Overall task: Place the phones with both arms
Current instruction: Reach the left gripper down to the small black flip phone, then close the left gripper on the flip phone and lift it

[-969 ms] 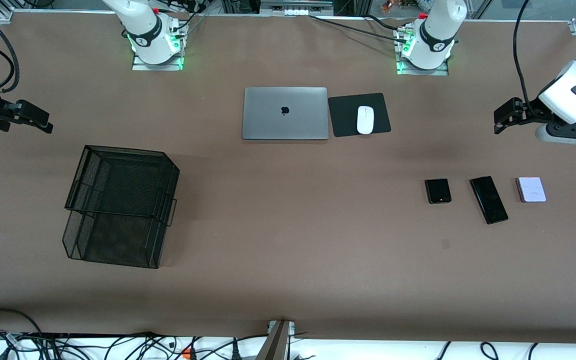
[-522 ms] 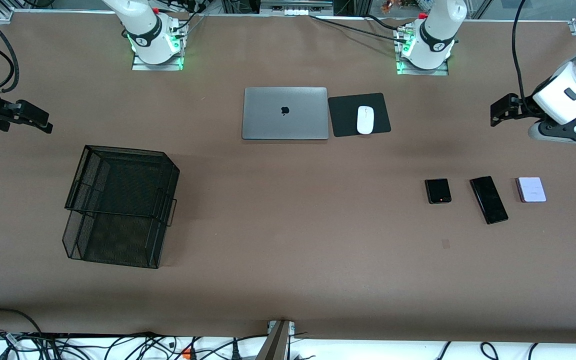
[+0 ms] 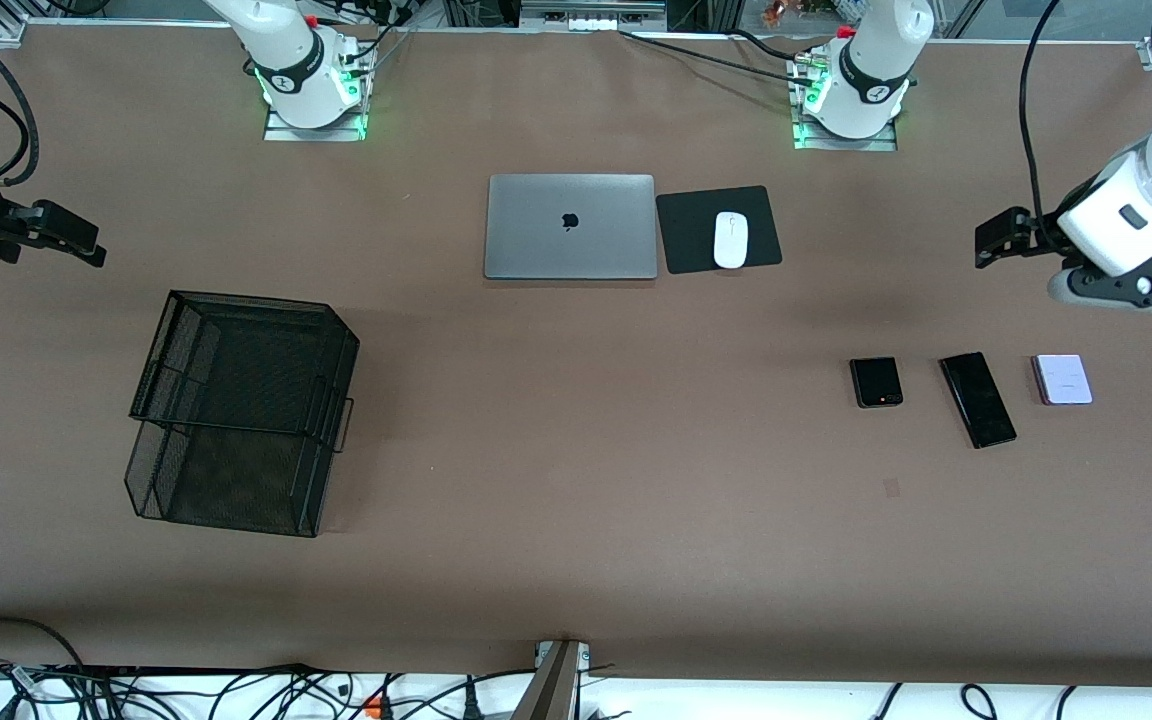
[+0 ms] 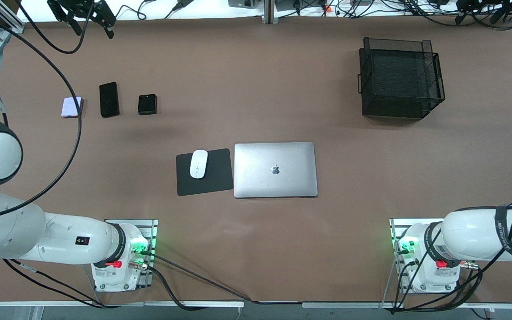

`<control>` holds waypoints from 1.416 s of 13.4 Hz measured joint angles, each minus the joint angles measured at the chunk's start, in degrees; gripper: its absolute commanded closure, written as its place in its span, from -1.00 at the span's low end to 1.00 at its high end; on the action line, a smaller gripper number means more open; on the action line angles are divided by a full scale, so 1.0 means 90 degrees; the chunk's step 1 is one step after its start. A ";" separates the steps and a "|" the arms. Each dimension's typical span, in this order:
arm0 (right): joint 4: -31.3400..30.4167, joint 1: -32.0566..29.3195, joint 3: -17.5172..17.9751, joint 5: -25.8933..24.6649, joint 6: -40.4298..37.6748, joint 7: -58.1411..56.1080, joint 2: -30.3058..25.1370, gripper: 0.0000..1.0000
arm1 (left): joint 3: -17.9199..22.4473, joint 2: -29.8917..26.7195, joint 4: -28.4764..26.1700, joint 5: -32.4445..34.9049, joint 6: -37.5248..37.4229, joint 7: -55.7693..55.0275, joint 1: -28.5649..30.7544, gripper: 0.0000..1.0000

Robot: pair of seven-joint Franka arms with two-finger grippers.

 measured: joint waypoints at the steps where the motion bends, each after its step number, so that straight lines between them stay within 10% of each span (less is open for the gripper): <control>1: 0.0000 0.0000 0.0000 0.0000 0.0002 0.0000 0.0000 -1.00 | 0.0005 0.0180 -0.0006 0.0000 -0.0007 0.0000 0.0005 -1.00; 9: -0.0003 0.0000 0.0000 0.0001 0.0005 0.0000 0.0001 -1.00 | 0.0040 0.2189 -0.0195 -0.0008 0.1817 -0.0005 0.0495 -1.00; 19: -0.0003 -0.0001 0.0000 0.0001 0.0007 0.0000 0.0002 -1.00 | -0.0073 0.2438 -0.2798 -0.0794 0.5627 -0.0022 0.0438 -1.00</control>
